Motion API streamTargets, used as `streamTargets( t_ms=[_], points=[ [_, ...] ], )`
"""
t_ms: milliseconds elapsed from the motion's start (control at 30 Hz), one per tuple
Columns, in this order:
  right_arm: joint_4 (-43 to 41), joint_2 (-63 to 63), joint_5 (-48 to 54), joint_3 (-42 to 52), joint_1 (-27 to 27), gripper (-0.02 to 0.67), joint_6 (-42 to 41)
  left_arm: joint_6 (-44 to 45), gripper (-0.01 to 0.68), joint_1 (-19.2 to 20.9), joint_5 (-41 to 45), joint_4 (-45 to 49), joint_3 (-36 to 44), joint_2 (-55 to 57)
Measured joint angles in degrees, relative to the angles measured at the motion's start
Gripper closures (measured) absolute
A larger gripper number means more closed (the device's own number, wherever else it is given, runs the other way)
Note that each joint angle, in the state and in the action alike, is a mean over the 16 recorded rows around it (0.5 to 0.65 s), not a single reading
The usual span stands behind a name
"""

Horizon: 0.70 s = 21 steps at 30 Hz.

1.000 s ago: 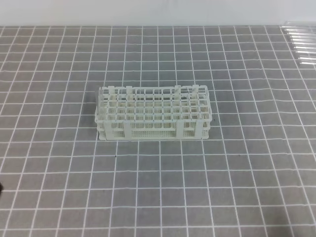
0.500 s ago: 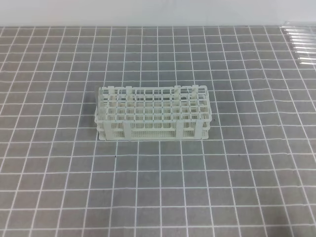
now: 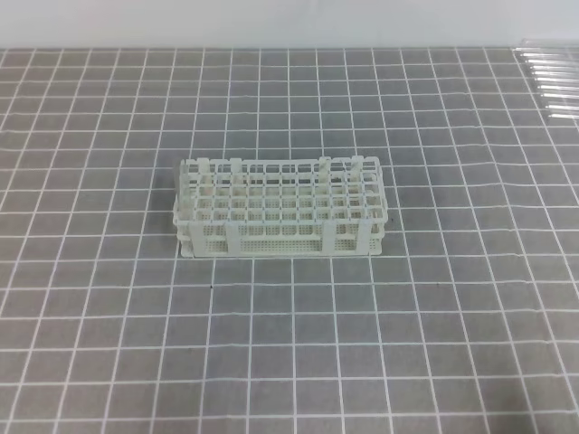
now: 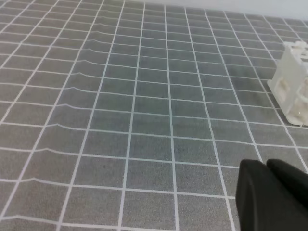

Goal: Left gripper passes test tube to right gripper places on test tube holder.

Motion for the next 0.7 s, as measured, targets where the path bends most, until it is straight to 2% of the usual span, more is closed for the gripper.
streamTargets(
  t_ms=[700],
  points=[
    [0.1, 0.1, 0.0, 0.0, 0.0, 0.650, 0.0, -0.1, 0.673, 0.0, 0.3, 0.0, 0.0, -0.3]
  ],
)
